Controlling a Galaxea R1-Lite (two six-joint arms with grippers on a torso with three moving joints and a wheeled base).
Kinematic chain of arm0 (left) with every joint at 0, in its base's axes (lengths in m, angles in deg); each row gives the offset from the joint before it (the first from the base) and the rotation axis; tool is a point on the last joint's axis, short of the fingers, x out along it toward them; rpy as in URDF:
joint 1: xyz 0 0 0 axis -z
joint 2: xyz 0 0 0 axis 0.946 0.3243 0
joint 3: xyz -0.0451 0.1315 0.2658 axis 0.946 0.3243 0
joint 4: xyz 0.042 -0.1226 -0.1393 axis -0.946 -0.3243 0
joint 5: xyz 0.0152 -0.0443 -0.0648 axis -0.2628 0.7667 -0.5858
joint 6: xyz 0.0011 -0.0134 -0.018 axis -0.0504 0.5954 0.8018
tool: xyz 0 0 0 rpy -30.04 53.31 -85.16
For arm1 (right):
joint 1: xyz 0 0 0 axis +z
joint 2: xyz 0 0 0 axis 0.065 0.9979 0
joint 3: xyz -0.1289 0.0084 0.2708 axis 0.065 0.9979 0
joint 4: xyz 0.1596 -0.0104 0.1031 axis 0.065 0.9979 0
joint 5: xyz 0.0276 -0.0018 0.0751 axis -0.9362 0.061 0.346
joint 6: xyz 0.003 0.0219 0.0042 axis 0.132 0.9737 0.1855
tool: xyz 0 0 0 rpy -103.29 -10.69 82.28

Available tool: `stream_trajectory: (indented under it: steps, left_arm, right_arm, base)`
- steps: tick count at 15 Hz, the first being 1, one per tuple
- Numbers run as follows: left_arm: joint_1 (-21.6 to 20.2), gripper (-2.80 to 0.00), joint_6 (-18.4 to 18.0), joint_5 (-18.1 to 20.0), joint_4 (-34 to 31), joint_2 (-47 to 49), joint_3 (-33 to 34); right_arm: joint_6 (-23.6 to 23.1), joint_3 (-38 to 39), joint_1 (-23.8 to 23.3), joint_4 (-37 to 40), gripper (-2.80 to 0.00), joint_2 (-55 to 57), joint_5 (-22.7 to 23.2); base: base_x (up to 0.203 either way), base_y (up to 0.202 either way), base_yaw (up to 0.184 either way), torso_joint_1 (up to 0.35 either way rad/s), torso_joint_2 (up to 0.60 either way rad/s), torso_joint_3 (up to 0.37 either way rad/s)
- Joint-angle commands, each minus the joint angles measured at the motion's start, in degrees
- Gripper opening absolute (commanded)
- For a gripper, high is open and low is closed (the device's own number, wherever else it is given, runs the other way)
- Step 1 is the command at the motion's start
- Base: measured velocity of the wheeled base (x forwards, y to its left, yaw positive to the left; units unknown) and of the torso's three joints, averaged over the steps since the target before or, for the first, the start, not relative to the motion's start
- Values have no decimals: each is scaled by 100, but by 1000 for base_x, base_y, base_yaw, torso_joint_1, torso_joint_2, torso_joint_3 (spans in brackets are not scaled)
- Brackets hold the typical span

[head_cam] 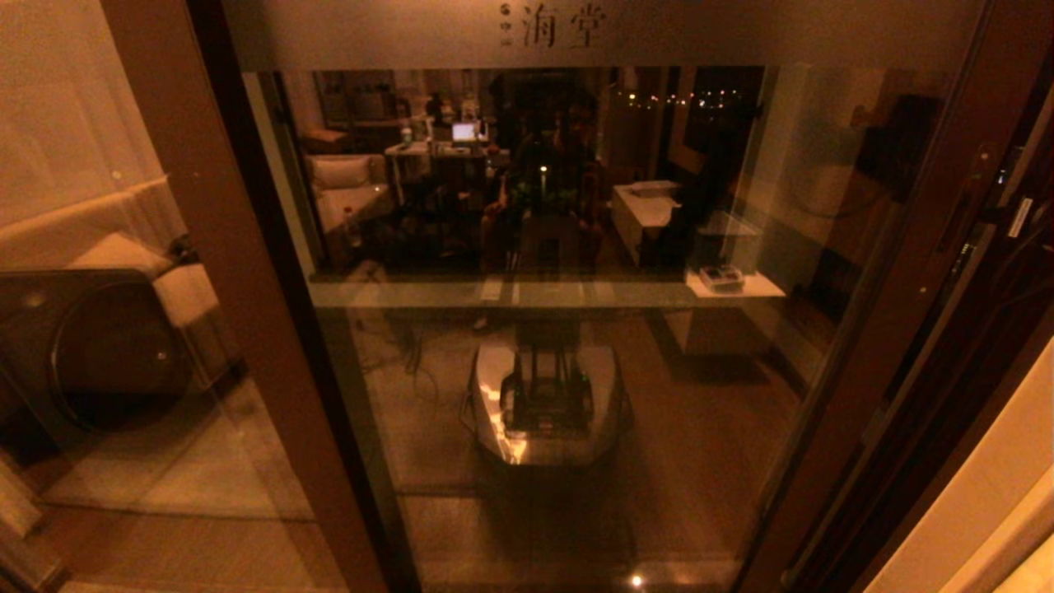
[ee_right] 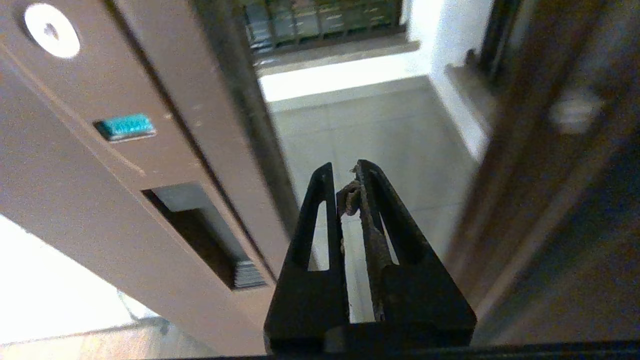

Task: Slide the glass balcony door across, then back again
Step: Open the slid door

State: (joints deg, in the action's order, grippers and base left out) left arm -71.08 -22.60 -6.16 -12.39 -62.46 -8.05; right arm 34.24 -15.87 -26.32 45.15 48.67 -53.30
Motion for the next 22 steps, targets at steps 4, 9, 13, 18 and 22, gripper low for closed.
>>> stream_trajectory:
  steps: [4,9,13,18,22]
  left_arm:
    - [0,-280,-2,0,4,7,176]
    - [0,-280,-2,0,4,7,176]
    - [0,-280,-2,0,4,7,176]
    - [0,-280,-2,0,4,7,176]
    - [0,-280,-2,0,4,7,176]
  right_arm:
    - [2,-22,227,-19,-280,180,19]
    - [2,-36,383,-261,-280,302,10]
    - [8,-39,584,-405,-280,355,2]
    - [2,-118,711,-397,-280,320,-16]
    - [2,-179,825,-397,-280,293,-33]
  base:
    - [0,0,0,0,0,0]
    - [0,0,0,0,0,0]
    - [0,0,0,0,0,0]
    - [0,0,0,0,0,0]
    - [0,0,0,0,0,0]
